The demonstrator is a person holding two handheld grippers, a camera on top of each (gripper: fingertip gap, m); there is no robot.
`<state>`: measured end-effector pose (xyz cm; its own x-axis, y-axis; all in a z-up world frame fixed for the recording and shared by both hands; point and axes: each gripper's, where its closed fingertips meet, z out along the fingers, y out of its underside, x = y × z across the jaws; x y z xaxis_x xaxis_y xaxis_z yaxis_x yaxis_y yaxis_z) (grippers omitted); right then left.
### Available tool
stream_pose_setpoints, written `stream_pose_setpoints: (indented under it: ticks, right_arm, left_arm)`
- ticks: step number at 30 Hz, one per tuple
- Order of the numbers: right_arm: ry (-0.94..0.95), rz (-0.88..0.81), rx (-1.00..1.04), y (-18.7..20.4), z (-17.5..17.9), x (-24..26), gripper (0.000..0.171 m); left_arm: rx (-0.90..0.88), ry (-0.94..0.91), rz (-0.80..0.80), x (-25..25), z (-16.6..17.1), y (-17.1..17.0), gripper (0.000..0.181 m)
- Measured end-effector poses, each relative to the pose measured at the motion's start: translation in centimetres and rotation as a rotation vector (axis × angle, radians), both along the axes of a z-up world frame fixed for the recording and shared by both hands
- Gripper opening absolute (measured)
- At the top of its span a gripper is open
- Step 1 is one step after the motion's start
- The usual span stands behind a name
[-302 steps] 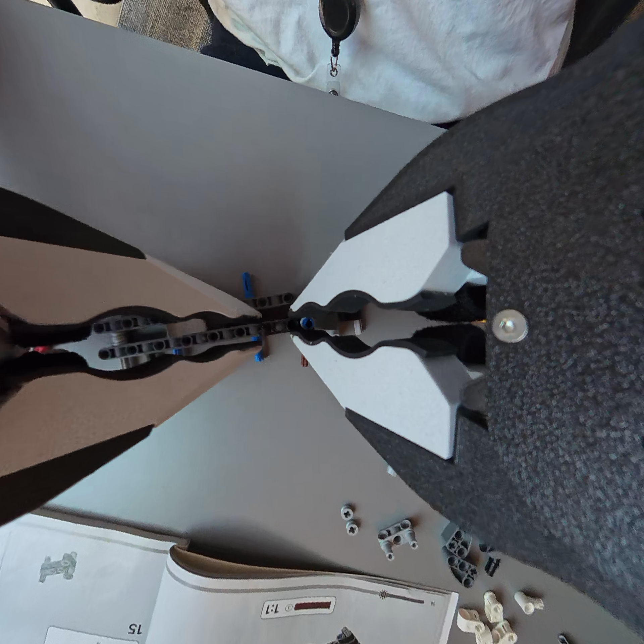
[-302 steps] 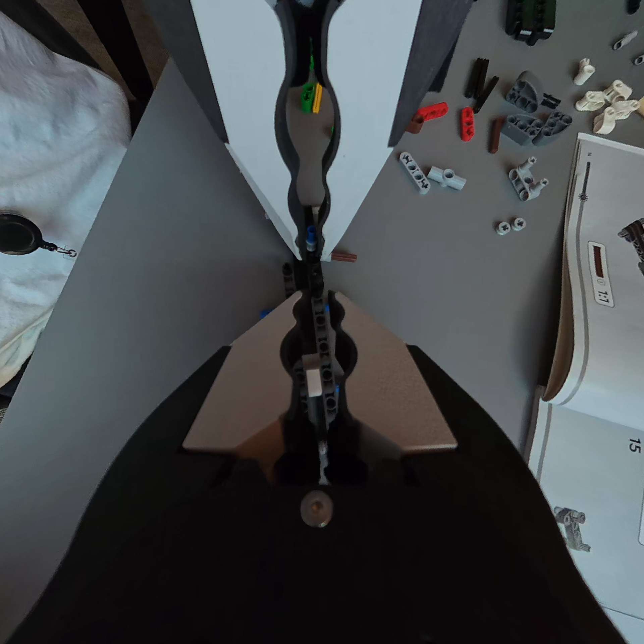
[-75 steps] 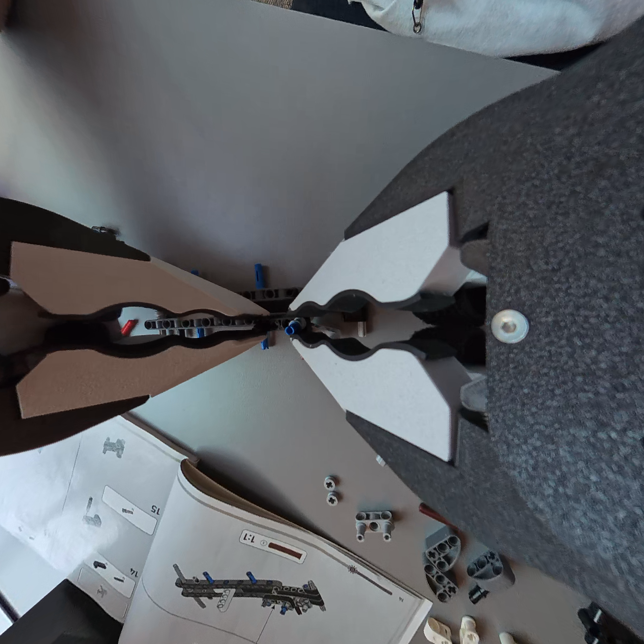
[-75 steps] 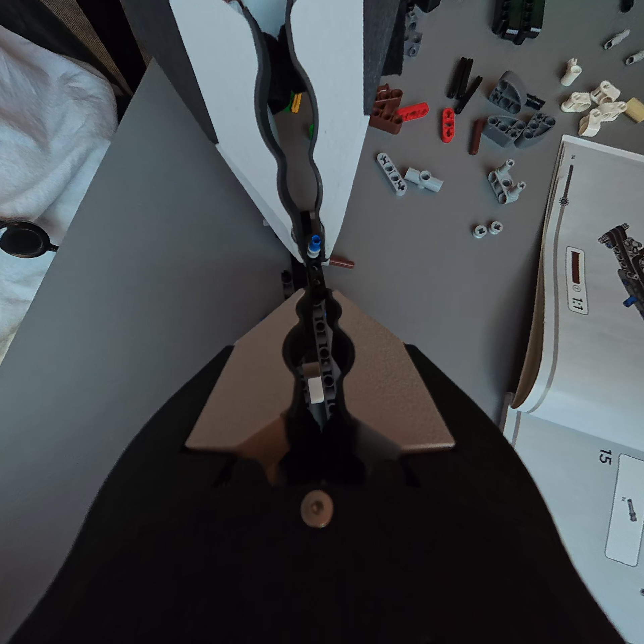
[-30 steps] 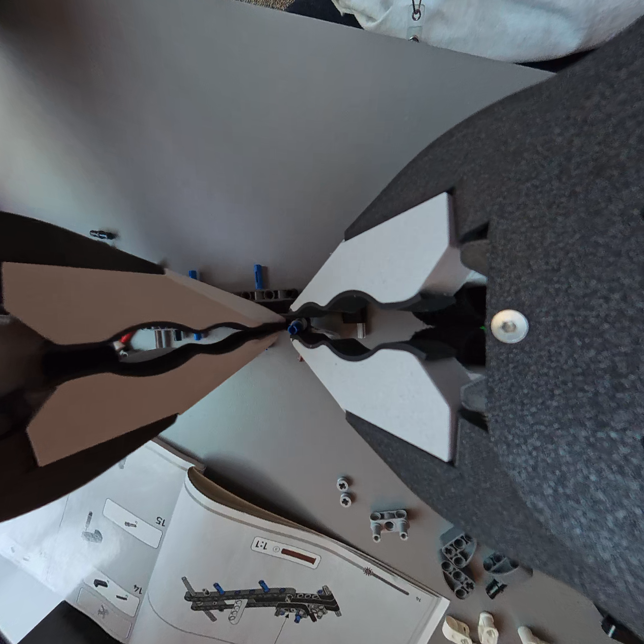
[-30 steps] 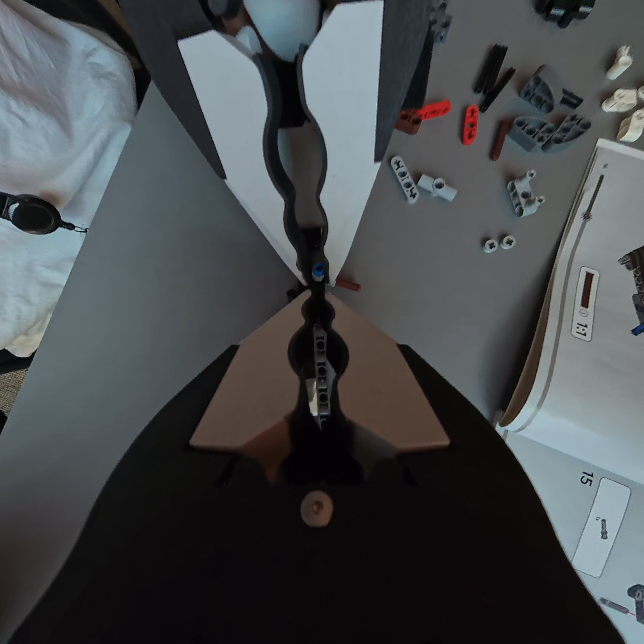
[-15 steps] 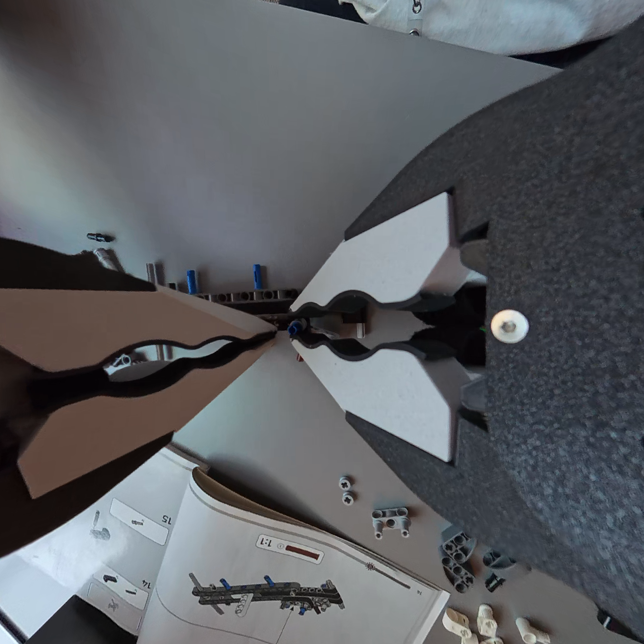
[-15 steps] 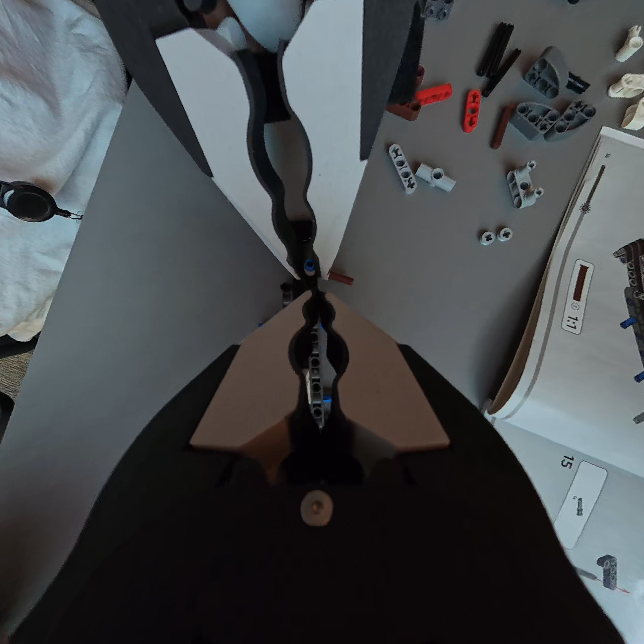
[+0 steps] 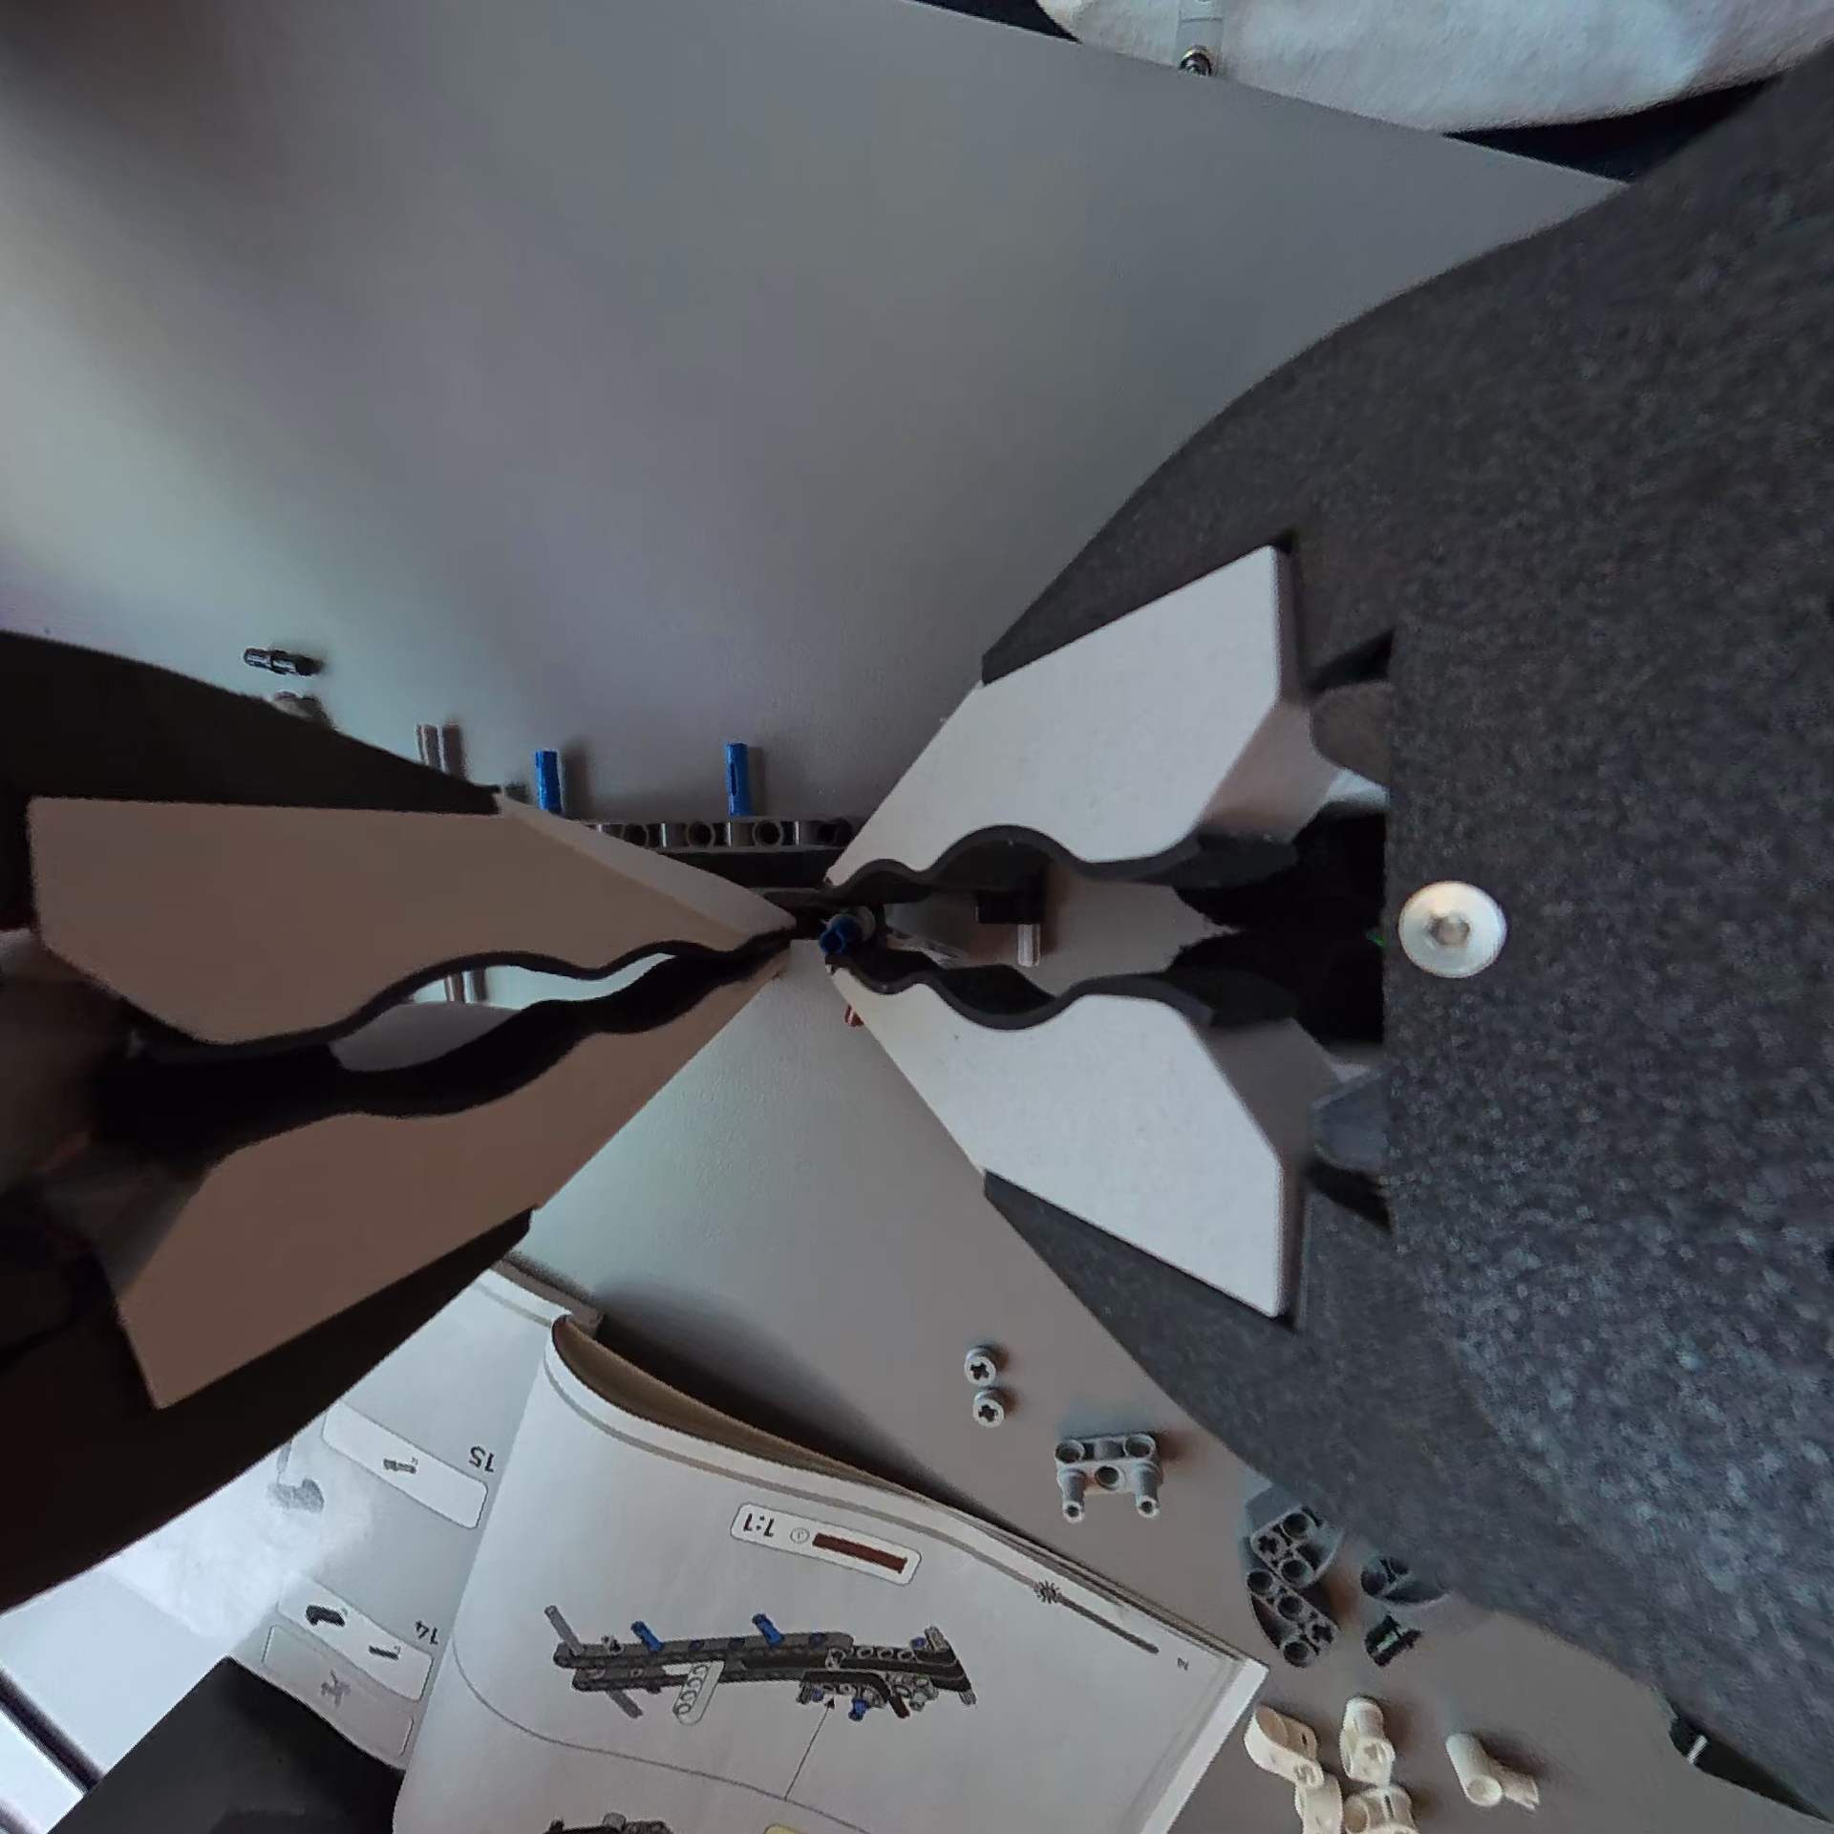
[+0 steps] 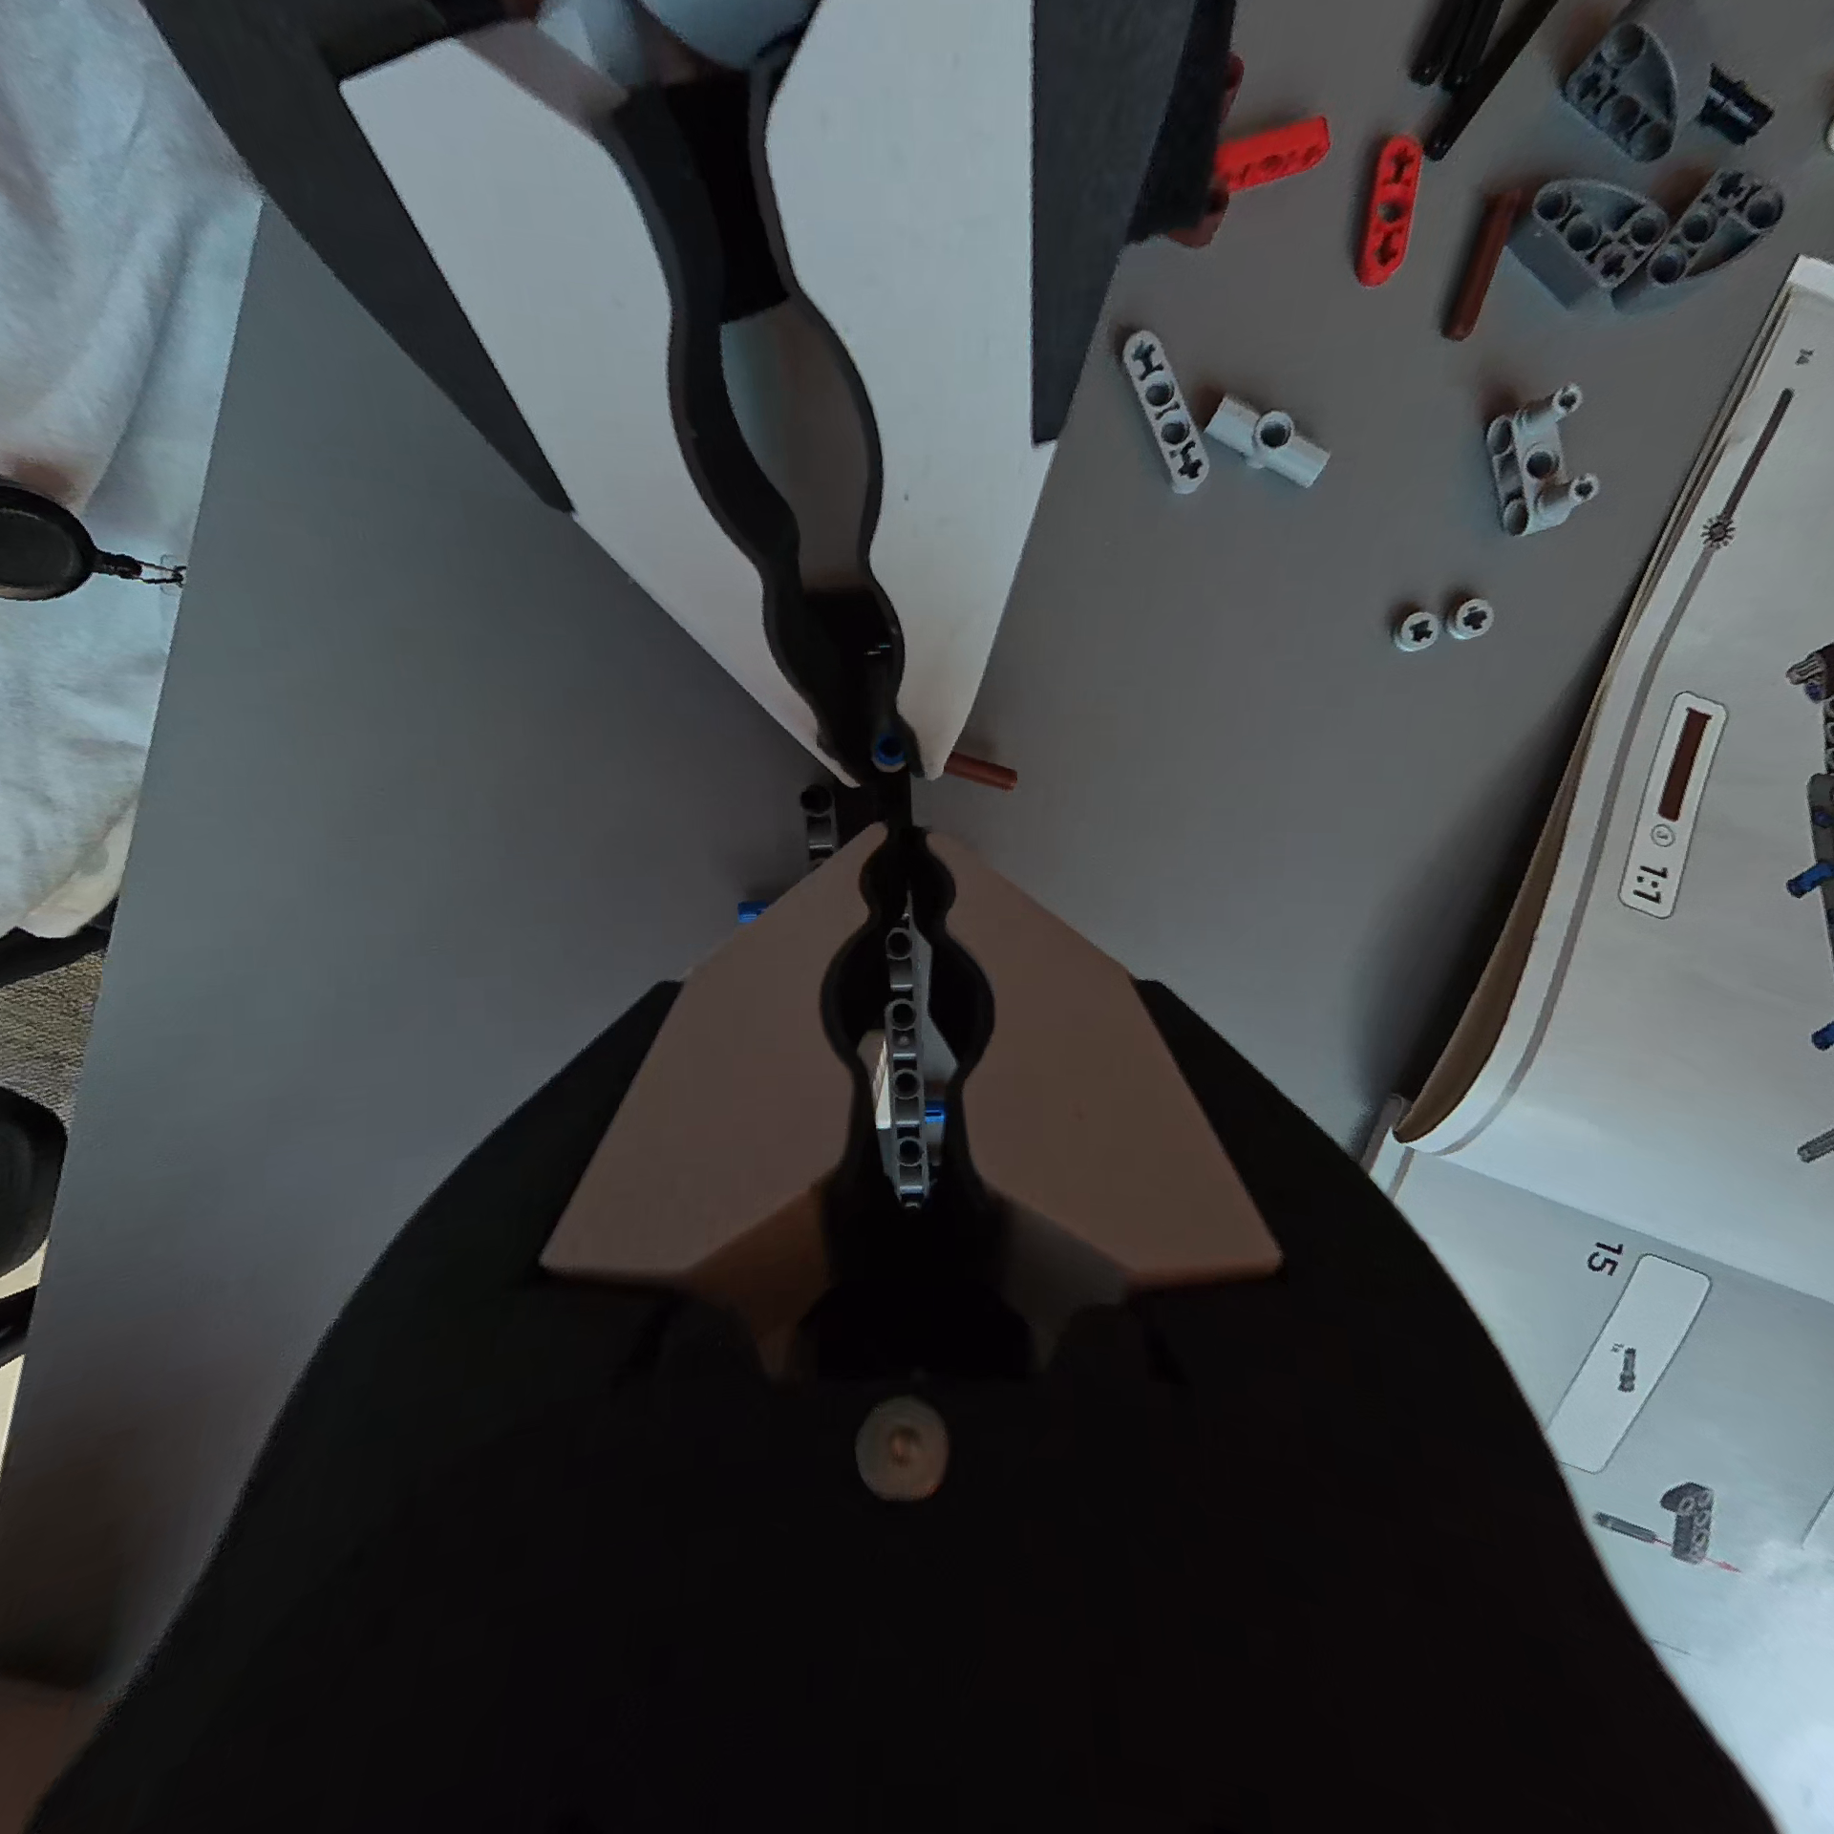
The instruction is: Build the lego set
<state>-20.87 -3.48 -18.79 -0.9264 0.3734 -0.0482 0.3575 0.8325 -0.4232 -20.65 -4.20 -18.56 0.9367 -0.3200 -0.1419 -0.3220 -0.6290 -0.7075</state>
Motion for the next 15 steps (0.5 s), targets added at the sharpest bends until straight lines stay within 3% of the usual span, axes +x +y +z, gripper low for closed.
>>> stream_pose_setpoints:
  ticks: [15]
  right_arm:
    - [0.018, 0.002, 0.061, 0.06, -0.03, 0.02, 0.0]
  left_arm:
    - [0.007, 0.022, 0.0, 0.0, -0.02, 0.0, 0.006]
